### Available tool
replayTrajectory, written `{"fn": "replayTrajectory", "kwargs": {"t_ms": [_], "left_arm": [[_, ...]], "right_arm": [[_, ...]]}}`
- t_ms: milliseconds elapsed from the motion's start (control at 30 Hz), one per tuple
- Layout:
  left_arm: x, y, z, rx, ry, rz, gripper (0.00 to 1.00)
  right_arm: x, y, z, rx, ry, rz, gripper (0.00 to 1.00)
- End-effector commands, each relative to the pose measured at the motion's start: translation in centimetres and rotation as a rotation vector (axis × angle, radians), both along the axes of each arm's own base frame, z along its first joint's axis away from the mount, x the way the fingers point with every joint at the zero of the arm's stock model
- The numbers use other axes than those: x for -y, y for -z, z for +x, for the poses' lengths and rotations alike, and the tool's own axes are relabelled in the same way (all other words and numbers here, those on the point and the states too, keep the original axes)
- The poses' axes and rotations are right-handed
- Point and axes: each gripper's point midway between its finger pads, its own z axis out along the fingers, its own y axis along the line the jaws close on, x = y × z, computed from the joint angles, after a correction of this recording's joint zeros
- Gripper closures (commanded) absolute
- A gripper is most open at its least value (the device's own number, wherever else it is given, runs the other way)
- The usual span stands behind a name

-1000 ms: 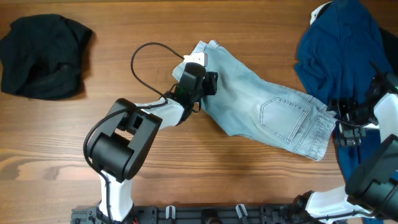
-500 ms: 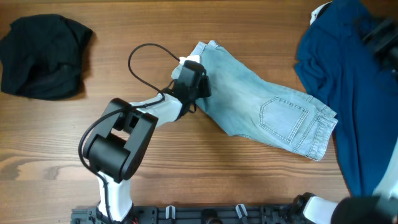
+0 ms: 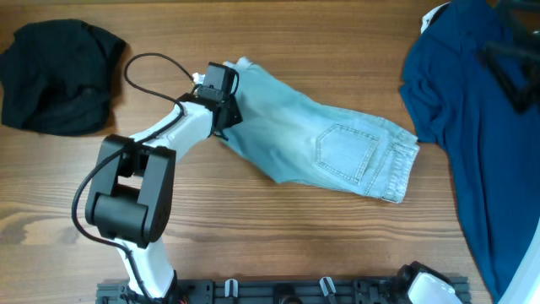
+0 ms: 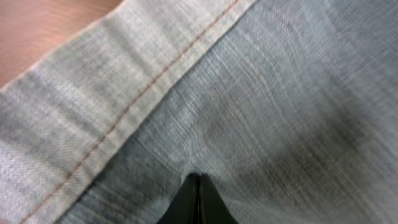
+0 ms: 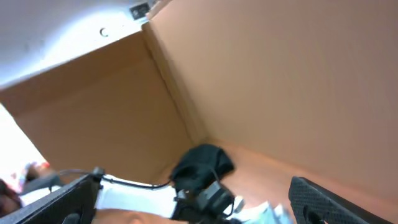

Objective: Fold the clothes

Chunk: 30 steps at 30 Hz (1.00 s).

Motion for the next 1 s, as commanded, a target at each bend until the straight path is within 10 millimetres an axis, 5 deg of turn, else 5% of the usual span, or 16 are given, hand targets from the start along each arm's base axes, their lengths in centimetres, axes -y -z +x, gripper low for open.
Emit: {"fn": "replayTrajectory", "kwargs": {"t_ms": [0, 167, 267, 367, 567, 733, 833, 967], "left_arm": [[-7.8, 4.7, -8.5, -0.297, -0.220, 0.299, 0.96], [-9.3, 6.5, -13.4, -0.528, -0.336, 0.276, 0.90], [-7.8, 7.2, -13.3, -0.543, -0.339, 0.179, 0.64], [-5.5, 7.7, -12.6, -0.538, -0.330, 0.048, 0.32], [-2.1, 7.9, -10.5, -0.488, -0.290, -0.126, 0.34], [-0.8, 6.5, -8.6, -0.428, -0.265, -0.184, 0.32], [-0.8, 5.9, -8.7, -0.430, -0.265, -0.184, 0.33], [-0.7, 5.6, -9.1, -0.443, -0.270, -0.189, 0.21]], "right_arm": [[0.2, 1.3, 0.6, -0.097, -0.030, 0.041, 0.00], [0.5, 2.0, 1.1, -0.112, -0.044, 0.040, 0.00], [1.3, 3.6, 2.4, -0.227, -0.032, 0.111, 0.00], [2.5, 8.2, 4.7, -0.404, -0.084, 0.196, 0.00], [2.8, 17.7, 8.9, -0.650, -0.199, 0.344, 0.00], [-1.8, 25.1, 12.3, -0.836, -0.282, 0.343, 0.00], [-4.8, 25.5, 12.7, -0.816, -0.373, 0.302, 0.00], [-5.8, 23.8, 13.9, -0.806, -0.401, 0.285, 0.00]]}}
